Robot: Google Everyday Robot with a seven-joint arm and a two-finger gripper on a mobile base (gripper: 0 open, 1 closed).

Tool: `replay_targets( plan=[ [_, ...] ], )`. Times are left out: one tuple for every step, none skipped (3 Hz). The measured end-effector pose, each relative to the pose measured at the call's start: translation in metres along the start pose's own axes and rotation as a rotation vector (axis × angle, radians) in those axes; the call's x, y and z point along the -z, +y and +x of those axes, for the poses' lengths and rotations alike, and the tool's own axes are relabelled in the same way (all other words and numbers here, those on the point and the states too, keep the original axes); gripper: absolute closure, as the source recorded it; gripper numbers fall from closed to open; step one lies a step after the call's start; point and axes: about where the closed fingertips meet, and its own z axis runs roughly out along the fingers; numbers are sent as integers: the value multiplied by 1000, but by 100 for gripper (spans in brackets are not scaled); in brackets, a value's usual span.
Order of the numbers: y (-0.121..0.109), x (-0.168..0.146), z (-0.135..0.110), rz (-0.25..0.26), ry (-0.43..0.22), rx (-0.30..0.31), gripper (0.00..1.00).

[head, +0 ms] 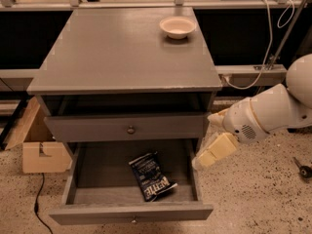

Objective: Pick blue chip bag from middle drawer and place on counter

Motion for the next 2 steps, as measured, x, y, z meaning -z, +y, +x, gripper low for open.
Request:
replay_targets(
  plan=[
    [0, 0, 0, 0, 0, 0, 0],
    [-1, -28, 26, 1, 15, 4, 0]
  ],
)
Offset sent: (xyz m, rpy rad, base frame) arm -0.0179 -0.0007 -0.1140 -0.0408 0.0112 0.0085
